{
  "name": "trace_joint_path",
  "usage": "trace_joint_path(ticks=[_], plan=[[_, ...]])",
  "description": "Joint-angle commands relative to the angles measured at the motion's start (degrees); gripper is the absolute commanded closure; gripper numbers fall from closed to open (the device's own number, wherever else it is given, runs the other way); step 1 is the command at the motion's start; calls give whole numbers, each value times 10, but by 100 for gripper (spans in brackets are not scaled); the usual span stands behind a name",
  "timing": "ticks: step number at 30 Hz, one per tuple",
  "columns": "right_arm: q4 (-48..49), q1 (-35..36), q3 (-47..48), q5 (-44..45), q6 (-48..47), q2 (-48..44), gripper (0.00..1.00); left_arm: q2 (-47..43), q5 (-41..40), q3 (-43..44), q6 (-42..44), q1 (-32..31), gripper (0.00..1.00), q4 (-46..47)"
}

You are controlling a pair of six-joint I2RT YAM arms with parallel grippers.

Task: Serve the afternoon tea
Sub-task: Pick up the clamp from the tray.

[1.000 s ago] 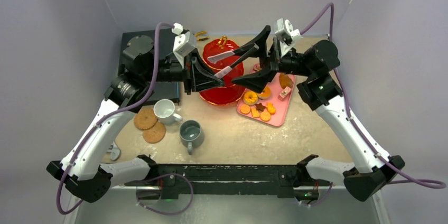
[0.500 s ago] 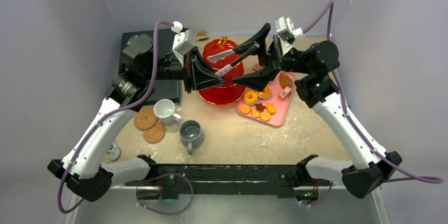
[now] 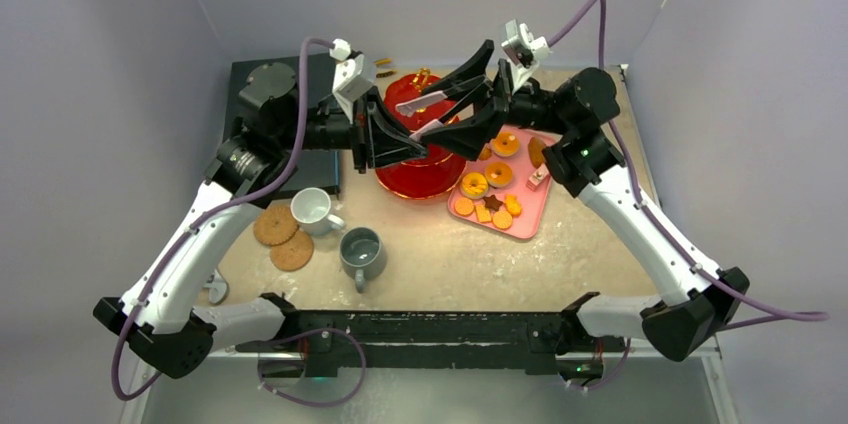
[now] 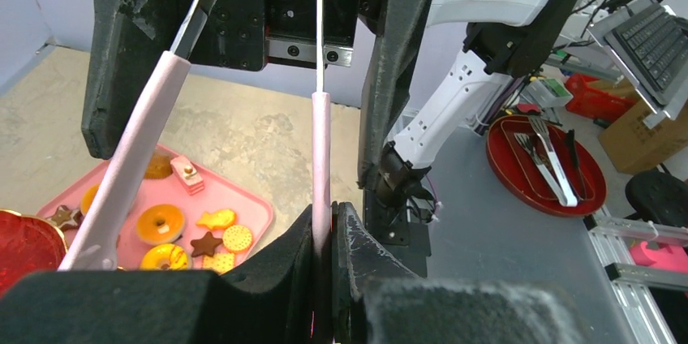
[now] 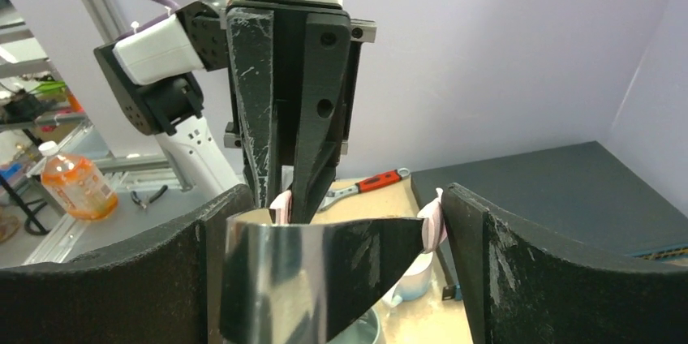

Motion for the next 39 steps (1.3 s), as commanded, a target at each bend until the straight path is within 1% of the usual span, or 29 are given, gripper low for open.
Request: trace_joint_path(ticks=[1, 3, 6, 13, 17, 21, 25, 29, 33, 39], plan=[[-36, 4, 31, 45, -3, -4, 13, -4, -27, 8, 37, 3, 100, 5], [-63, 4, 34, 62, -19, -6, 17, -6, -42, 9, 55, 3, 100, -1], [-98, 4, 44, 67, -39, -3, 18, -9, -52, 9, 69, 3, 100, -5], [-132, 4, 69, 60, -57, 8, 14, -10, -50, 9, 77, 4, 100, -11], [-141, 4, 77, 43, -64, 13, 13, -9, -43, 10, 68, 3, 100, -12], [-123, 4, 59, -16, -62, 7, 14, -9, -32, 10, 53, 3, 100, -13], [-86, 4, 29, -56, -48, -11, 18, -10, -26, 10, 30, 4, 100, 0], [-67, 4, 27, -60, -40, -15, 20, -9, -18, 10, 12, 3, 100, 8], [-61, 4, 31, -54, -35, -7, 25, -9, -14, 10, 8, 3, 100, 11], [-44, 4, 31, -52, -26, 4, 29, -11, -9, 9, 5, 3, 100, 11]])
